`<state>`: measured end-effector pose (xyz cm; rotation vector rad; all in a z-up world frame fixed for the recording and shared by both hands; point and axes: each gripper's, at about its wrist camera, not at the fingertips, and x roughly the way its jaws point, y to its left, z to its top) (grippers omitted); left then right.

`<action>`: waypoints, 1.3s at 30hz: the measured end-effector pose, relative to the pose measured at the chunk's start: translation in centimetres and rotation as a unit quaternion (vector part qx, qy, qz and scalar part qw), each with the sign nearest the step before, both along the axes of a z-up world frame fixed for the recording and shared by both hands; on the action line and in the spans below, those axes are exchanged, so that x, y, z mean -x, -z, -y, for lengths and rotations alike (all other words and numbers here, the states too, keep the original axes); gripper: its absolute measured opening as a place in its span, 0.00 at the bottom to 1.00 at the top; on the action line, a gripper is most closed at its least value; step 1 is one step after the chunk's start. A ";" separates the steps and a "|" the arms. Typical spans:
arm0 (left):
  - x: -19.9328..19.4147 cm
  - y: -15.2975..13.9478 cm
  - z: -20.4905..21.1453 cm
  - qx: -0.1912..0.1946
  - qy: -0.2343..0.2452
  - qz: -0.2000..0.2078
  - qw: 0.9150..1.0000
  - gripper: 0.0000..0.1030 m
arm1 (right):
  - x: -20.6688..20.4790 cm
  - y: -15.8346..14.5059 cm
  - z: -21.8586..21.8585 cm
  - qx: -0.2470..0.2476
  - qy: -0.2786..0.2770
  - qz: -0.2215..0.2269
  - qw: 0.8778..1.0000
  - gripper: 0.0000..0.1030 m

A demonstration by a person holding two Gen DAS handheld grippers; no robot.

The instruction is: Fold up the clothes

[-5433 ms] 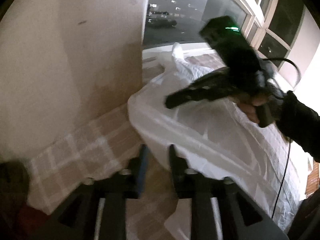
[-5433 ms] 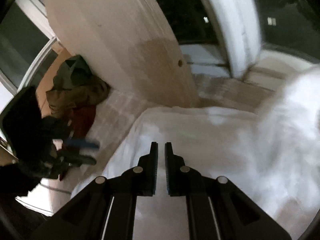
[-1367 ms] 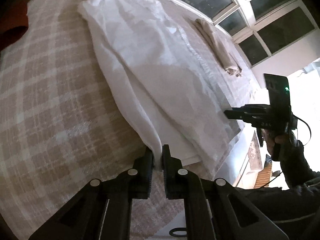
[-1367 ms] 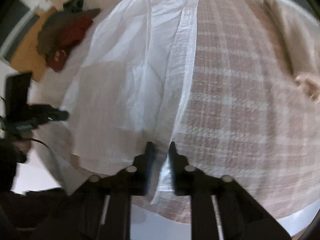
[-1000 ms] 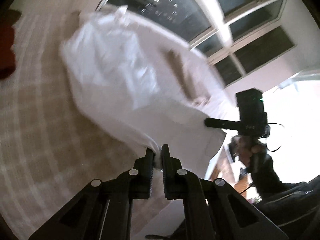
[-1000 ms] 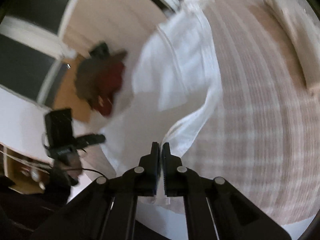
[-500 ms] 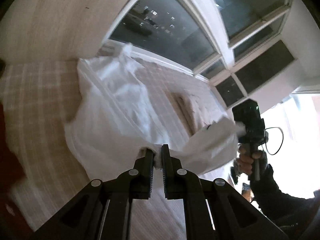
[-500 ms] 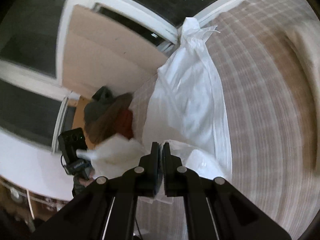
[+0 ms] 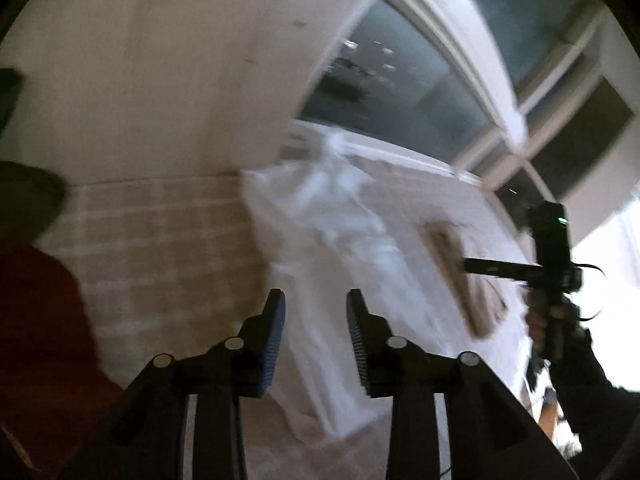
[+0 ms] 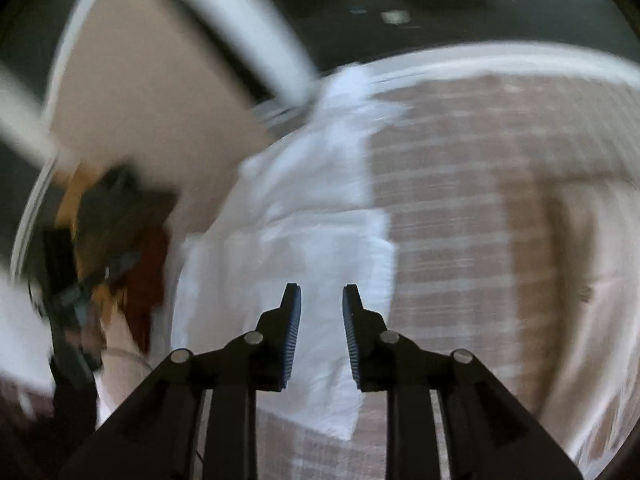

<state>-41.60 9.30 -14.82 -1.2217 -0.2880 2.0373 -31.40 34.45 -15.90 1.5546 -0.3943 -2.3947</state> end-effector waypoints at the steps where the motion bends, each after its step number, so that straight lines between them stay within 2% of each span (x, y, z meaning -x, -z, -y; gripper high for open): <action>1: -0.3 0.5 -1.2 -0.005 0.023 0.005 1.000 0.30 | -0.2 0.2 1.4 -0.012 -0.027 -0.004 1.000 0.21; 2: -0.6 1.0 -2.3 -0.011 0.046 0.010 0.999 0.30 | -0.3 0.6 2.8 -0.024 -0.051 -0.007 0.998 0.21; 3: -0.7 1.8 -3.4 0.000 0.054 0.010 0.999 0.31 | 0.1 1.4 4.1 -0.034 -0.069 -0.003 0.997 0.21; 4: -0.5 2.6 -4.3 0.018 0.053 0.009 0.998 0.31 | 0.5 2.4 5.3 -0.041 -0.083 0.005 0.996 0.21; 5: -0.1 3.8 -5.0 0.054 0.045 0.006 0.998 0.31 | 0.8 3.3 6.1 -0.043 -0.092 0.013 0.995 0.21; 6: 0.0 4.4 -4.5 0.065 0.031 0.012 0.997 0.31 | 1.1 4.1 6.8 -0.044 -0.101 0.021 0.994 0.21; 9: 0.5 6.0 -2.3 0.083 -0.011 0.037 0.996 0.09 | 1.1 5.7 7.6 -0.060 -0.112 0.037 0.991 0.21; 10: 0.6 6.6 -1.6 0.090 -0.025 0.046 0.995 0.10 | 0.6 5.4 6.9 -0.061 -0.101 0.034 0.992 0.21; 11: 0.7 7.1 -0.9 0.096 -0.039 0.054 0.993 0.12 | -0.1 4.8 6.0 -0.057 -0.085 0.027 0.994 0.21; 13: -0.9 5.6 1.1 0.081 -0.062 0.040 0.994 0.35 | -2.2 3.5 3.9 -0.050 -0.052 0.013 0.997 0.24; 15: -3.0 4.0 2.5 0.050 -0.074 0.034 0.995 0.45 | -4.7 2.9 2.2 -0.054 -0.026 0.003 0.998 0.51; 17: -4.8 4.0 2.5 0.032 -0.073 0.050 0.996 0.46 | -6.9 3.0 0.6 -0.058 0.002 0.007 0.998 0.54; 19: -5.4 5.0 1.5 0.044 -0.065 0.059 0.995 0.46 | -8.8 3.7 -0.8 -0.055 0.029 0.019 0.998 0.54; 21: -5.6 6.4 0.0 0.062 -0.056 0.073 0.994 0.46 | -9.3 5.0 -1.6 -0.025 0.043 0.039 0.998 0.54; 23: -5.7 7.8 -1.3 0.069 -0.049 0.089 0.992 0.46 | -9.2 5.9 -1.6 -0.019 0.045 0.052 0.997 0.54; 25: -5.7 8.2 -2.3 0.073 -0.042 0.084 0.993 0.41 | -9.1 6.1 -1.0 -0.024 0.030 0.049 0.998 0.54; 26: -5.9 8.0 -2.2 0.068 -0.043 0.080 0.994 0.34 | -8.9 6.3 -0.7 -0.024 0.026 0.045 0.998 0.54; 27: -6.1 7.8 -2.0 0.061 -0.046 0.076 0.994 0.13 | -8.7 6.5 -0.5 -0.022 0.022 0.041 0.999 0.54; 28: -6.3 7.6 -1.9 0.054 -0.049 0.072 0.995 0.09 | -8.5 6.6 -0.5 -0.017 0.021 0.039 0.999 0.54; 29: -6.5 7.4 -1.7 0.047 -0.051 0.068 0.995 0.07 | -8.4 6.5 -0.4 -0.012 0.021 0.037 0.999 0.45; 30: -6.7 7.2 -1.5 0.041 -0.054 0.064 0.996 0.05 | -8.5 6.2 -0.3 -0.007 0.018 0.031 0.999 0.20; 31: -6.9 7.0 -1.4 0.034 -0.056 0.060 0.996 0.05 | -8.6 5.8 -0.2 -0.007 0.014 0.025 1.000 0.14; 33: -7.3 6.5 -1.0 0.020 -0.061 0.052 0.997 0.04 | -8.9 4.7 0.1 -0.018 0.004 0.007 1.000 0.13; 36: -8.0 7.6 0.0 0.017 -0.082 0.064 0.994 0.03 | -8.7 4.9 0.5 -0.041 -0.011 0.011 0.999 0.13; 39: -7.8 8.1 0.0 0.017 -0.082 0.075 0.994 0.04 | -8.5 5.2 0.8 -0.064 -0.027 0.015 0.997 0.16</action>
